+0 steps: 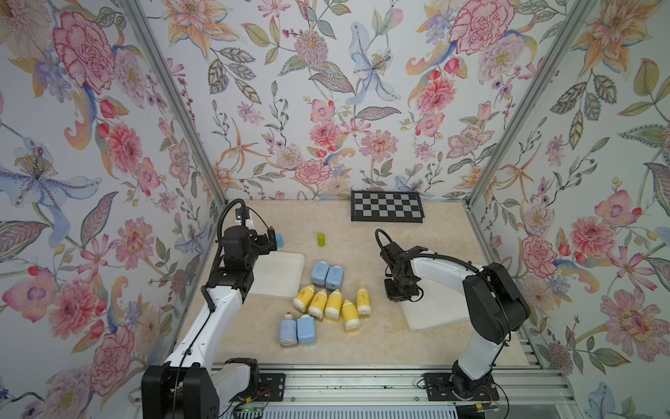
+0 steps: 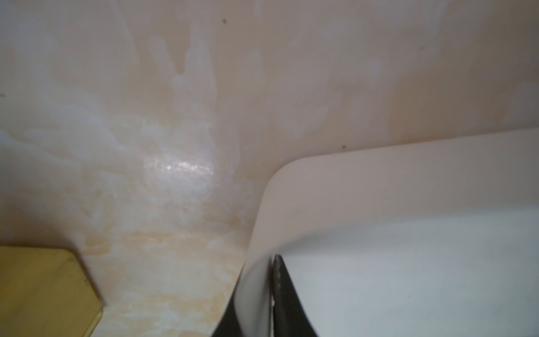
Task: Place the pencil sharpeners by color into the storage box
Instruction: Adjust the storage box at the center of the board.
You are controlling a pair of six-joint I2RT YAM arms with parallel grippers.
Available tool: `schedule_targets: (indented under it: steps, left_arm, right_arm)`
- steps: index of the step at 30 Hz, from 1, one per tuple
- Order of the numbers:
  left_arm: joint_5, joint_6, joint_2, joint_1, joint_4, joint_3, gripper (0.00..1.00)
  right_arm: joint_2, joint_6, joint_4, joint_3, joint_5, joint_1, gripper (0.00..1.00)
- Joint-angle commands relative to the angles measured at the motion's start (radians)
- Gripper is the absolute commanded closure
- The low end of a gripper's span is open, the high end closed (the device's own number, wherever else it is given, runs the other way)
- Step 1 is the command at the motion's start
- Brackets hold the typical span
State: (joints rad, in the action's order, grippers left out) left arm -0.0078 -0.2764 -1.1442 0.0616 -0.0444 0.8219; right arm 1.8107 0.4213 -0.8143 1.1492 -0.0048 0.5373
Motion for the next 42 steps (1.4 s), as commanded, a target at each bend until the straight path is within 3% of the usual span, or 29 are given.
schedule_targets:
  steps: [1,16,21,32,33,34,35,39,42]
  left_arm:
    - [-0.03,0.016,-0.016,-0.006,0.018,0.044,0.01]
    - [-0.06,0.02,-0.012,-0.005,0.036,0.058,0.01]
    - [-0.054,0.022,-0.009,-0.005,0.039,0.062,0.01]
    - [-0.008,0.036,-0.007,-0.005,0.048,0.086,0.01]
    - [-0.004,0.036,-0.005,-0.005,0.047,0.086,0.01]
    - [-0.001,0.035,-0.001,-0.005,0.045,0.084,0.0]
    - [0.003,0.034,0.001,-0.005,0.044,0.082,0.01]
    - [0.012,0.03,0.019,-0.006,0.037,0.074,0.01]
    - [0.025,0.023,0.03,-0.005,0.026,0.068,0.01]
  right_arm:
    - [0.054,-0.037,0.0,0.067,-0.024,-0.031,0.87]
    - [0.265,-0.123,-0.043,0.341,-0.054,-0.116,0.86]
    - [0.28,-0.148,-0.061,0.388,-0.051,-0.118,0.8]
    - [0.128,-0.137,-0.09,0.369,0.025,-0.063,0.51]
    - [0.109,-0.136,-0.096,0.369,0.035,-0.056,0.45]
    - [0.085,-0.132,-0.103,0.371,0.052,-0.045,0.07]
    - [0.061,-0.13,-0.113,0.374,0.067,-0.032,0.0]
    - [-0.059,-0.074,-0.123,0.361,0.091,-0.013,0.0]
    - [-0.11,-0.054,-0.121,0.327,-0.07,-0.061,0.0]
